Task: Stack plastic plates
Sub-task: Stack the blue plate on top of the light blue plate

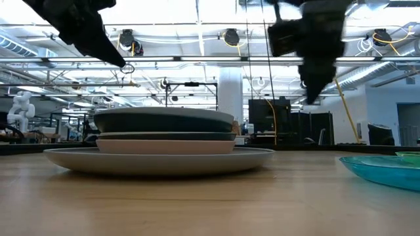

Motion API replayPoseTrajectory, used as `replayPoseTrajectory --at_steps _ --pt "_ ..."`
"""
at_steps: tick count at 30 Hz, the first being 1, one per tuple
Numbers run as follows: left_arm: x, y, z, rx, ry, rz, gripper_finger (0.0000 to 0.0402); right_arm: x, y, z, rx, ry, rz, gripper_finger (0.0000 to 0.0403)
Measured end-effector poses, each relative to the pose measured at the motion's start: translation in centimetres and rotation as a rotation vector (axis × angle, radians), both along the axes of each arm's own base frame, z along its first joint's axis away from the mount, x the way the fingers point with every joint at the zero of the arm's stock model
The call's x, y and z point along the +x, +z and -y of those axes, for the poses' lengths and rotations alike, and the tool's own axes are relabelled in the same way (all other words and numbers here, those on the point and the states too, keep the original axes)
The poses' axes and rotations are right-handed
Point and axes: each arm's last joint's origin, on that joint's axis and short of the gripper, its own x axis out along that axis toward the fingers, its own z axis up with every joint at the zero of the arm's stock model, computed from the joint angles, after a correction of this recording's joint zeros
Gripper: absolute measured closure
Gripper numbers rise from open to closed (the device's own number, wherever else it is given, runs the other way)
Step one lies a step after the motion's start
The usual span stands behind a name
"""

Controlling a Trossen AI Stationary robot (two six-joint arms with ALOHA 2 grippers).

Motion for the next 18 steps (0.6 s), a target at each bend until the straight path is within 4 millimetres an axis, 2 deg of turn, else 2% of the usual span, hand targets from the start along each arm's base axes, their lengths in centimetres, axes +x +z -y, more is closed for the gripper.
replayPoseTrajectory --at_steps 4,8,18 --pt "0.0 0.0 0.0 0.020 -0.015 -0.002 0.0364 -0.4 -0.8 -3.4 -0.023 0.248 -0.011 0.0305" --pt "0.0 0.0 0.0 0.022 -0.014 -0.003 0.0364 -0.8 -1.2 -5.7 -0.062 0.342 -0.007 0.0305" --pt "0.0 0.0 -0.1 0.035 -0.021 -0.007 0.0364 -0.7 -1.5 -7.5 -0.173 0.351 0.060 0.0303"
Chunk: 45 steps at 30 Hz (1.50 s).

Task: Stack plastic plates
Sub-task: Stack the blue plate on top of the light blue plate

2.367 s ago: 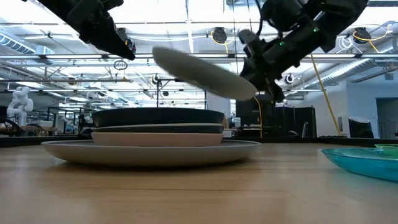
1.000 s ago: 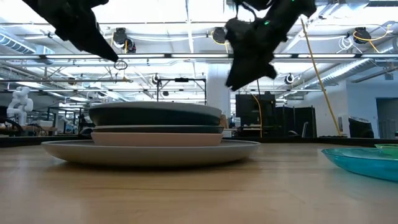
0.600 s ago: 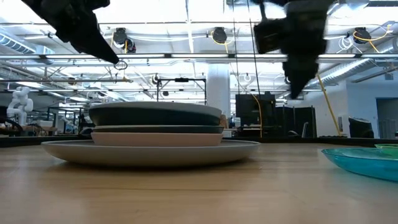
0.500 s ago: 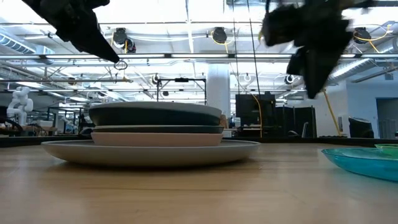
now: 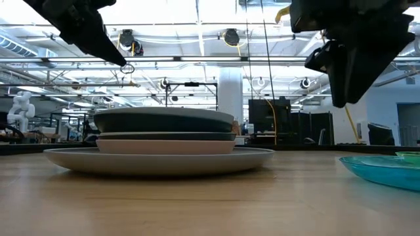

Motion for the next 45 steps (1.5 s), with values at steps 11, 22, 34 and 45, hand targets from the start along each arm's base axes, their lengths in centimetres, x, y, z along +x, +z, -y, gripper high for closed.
replayPoseTrajectory --at_steps 11,22,34,45 --pt "0.0 0.0 0.0 0.002 -0.001 -0.002 0.0364 1.3 -1.4 -1.4 -0.037 0.076 0.074 0.0349" --pt "0.0 0.0 0.0 0.011 -0.009 -0.005 0.0364 1.5 -4.1 -1.8 -0.013 -0.062 -0.062 0.0258" --pt "0.0 0.0 0.0 0.028 -0.007 -0.006 0.0364 1.8 -6.3 -1.5 -0.084 0.019 -0.155 0.0155" --pt "0.0 0.0 0.0 0.037 -0.011 -0.008 0.0364 2.0 -6.4 -1.4 -0.030 0.030 -0.164 0.0232"
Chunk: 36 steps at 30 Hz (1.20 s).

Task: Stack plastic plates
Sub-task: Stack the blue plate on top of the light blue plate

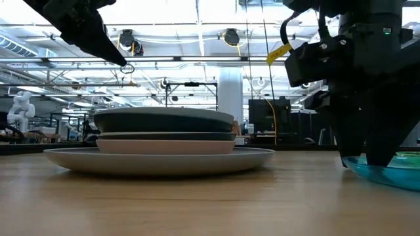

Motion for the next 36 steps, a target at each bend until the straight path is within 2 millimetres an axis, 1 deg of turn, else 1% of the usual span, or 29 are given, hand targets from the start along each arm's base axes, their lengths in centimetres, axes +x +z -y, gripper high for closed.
replayPoseTrajectory --at_steps 8,15,23,28,32,36 --pt "0.0 0.0 0.0 0.014 -0.011 -0.005 0.0364 0.3 0.0 0.5 0.028 -0.017 -0.006 0.0302" --pt "0.0 0.0 0.0 0.015 -0.011 -0.005 0.0364 0.5 0.0 1.0 0.090 -0.010 -0.031 0.0344" --pt "0.1 0.0 -0.3 0.014 0.003 -0.004 0.0364 0.7 0.0 1.6 0.091 0.022 -0.033 0.0368" --pt "0.2 0.0 -0.4 0.011 0.012 0.002 0.0364 0.7 0.2 2.2 0.145 0.013 -0.064 0.0378" --pt "0.2 0.1 -0.4 0.008 0.012 0.007 0.0364 0.4 1.0 2.8 0.152 -0.005 -0.063 0.0386" --pt "0.2 0.1 -0.4 0.014 0.006 0.007 0.0364 -0.1 2.6 3.6 0.158 -0.021 -0.043 0.0399"
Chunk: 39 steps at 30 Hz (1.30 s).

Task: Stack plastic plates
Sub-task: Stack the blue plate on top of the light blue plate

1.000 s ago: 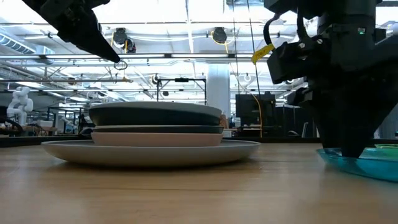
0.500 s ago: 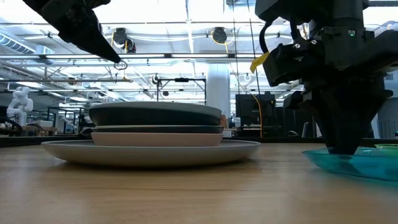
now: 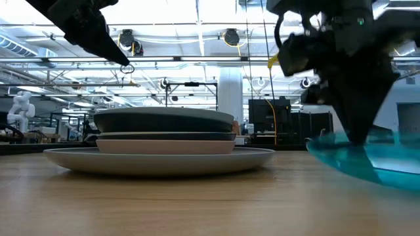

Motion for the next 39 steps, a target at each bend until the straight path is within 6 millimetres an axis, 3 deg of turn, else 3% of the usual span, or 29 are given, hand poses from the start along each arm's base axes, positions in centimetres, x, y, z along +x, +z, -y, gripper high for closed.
replayPoseTrajectory --at_steps 12,17,20,26,33,39 --pt "0.6 0.7 0.2 0.046 -0.046 0.066 0.0364 -1.7 6.2 3.0 0.050 -0.093 0.207 0.0402" --pt "0.6 0.8 0.2 0.065 -0.060 0.062 0.0364 -1.3 8.1 4.1 0.085 -0.149 0.378 0.0402" --pt "0.6 0.8 0.1 0.084 -0.044 0.066 0.0364 -0.4 8.8 5.3 0.043 -0.273 0.482 0.0402" --pt "0.7 1.4 0.0 0.134 -0.036 0.101 0.0364 1.1 8.6 7.9 -0.014 -0.399 0.563 0.0402" --pt "0.9 4.3 0.2 0.135 -0.042 0.127 0.0364 3.0 7.1 10.3 -0.004 -0.521 0.589 0.0402" --pt "0.8 4.4 0.1 0.135 -0.037 0.100 0.0364 3.6 5.8 11.5 -0.012 -0.589 0.538 0.0402"
